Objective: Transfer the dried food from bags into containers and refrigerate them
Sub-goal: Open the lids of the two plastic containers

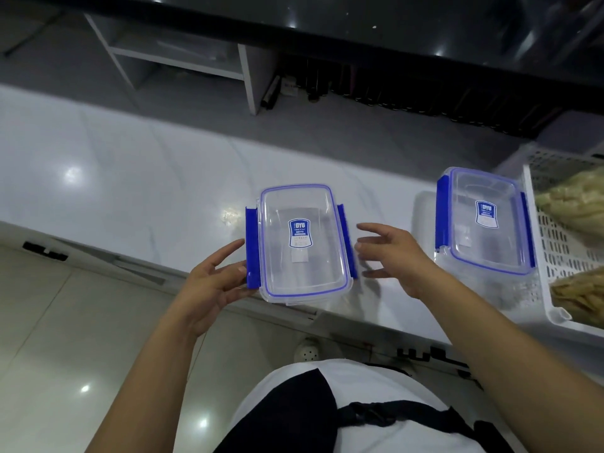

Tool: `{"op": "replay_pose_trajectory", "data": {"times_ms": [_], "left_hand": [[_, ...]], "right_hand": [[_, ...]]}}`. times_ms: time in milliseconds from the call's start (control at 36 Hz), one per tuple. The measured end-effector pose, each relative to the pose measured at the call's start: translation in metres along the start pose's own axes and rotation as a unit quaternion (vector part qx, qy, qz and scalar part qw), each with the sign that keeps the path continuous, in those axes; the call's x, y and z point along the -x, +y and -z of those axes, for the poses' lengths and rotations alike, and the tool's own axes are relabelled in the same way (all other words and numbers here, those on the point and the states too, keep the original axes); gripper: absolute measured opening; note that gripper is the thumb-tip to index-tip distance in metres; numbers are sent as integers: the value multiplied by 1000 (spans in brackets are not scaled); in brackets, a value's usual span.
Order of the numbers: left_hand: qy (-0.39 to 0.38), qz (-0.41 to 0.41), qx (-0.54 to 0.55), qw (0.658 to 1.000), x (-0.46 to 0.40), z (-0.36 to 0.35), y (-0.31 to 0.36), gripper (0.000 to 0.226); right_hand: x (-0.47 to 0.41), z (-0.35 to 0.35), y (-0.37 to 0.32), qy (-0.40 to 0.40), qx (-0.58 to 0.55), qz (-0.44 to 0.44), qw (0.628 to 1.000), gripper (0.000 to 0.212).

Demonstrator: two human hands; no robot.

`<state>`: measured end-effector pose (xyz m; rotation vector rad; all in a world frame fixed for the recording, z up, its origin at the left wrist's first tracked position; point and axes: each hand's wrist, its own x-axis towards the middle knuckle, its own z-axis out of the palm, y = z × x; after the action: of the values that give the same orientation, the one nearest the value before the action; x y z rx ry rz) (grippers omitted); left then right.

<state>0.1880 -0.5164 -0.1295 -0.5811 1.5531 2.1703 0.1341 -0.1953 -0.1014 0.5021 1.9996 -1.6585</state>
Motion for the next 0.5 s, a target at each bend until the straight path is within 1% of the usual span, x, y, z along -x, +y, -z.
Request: {"op": "replay_pose_trajectory", "data": {"times_ms": [83,139,194,278,333,389,444,500], "left_hand": [[96,-23,-5,995,3,-5,1,42],[138,-54,-61,987,6,-9,3,41],[157,-88,-126,976,8,-14,7,43],[139,-124,-193,963,13,-26,10,50],[112,-124,-232,958,14,-37,8,59],[81,-118,-283,948,13,-46,3,68],[56,-120,-320,938,13,-54,-3,74],[53,-119,-330,935,14,-61,-8,76]], "right_hand": [[5,-1,1,72,108,70,989,48],[12,-3,0,74,157,113,978,52],[21,-7,-1,48,189,139,971,60],[34,-14,-5,-18,241,160,957,82],[38,-21,-6,-62,318,162,932,101],[39,-28,-5,-78,399,156,900,116],[37,-33,0,-76,441,150,881,123],[35,-36,7,-73,457,156,873,125]]}}
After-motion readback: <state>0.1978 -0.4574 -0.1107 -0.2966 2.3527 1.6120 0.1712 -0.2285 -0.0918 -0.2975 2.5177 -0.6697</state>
